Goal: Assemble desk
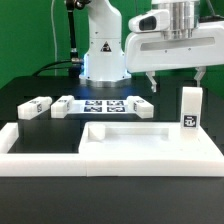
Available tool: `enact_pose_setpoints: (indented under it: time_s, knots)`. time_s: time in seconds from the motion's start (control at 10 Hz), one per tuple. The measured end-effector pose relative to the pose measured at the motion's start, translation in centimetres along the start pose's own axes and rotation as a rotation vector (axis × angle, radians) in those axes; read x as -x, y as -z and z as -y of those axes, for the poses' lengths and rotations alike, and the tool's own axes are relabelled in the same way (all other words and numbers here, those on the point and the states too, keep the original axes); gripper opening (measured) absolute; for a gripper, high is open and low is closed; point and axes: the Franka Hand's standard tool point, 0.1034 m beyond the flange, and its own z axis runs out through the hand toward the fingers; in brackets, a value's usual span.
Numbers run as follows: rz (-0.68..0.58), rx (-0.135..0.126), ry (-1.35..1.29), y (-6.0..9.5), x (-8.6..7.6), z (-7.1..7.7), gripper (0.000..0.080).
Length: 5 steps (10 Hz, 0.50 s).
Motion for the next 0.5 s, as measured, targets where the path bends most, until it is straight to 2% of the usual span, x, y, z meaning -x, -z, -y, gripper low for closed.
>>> enact_pose_setpoints:
  time_s: [0.2, 0.3, 0.4, 0.5]
  knots:
    - [0.02, -0.001, -0.003, -0.2, 0.3, 0.0, 0.0649]
    - [0.093, 0.0, 0.032, -1.1, 1.7, -0.4, 0.0649]
    - [0.2, -0.003, 0.046, -2.1, 3.9, -1.6, 0.0649]
    - [0.232, 0.023, 0.073, -3.0, 5.2, -2.3, 0.0649]
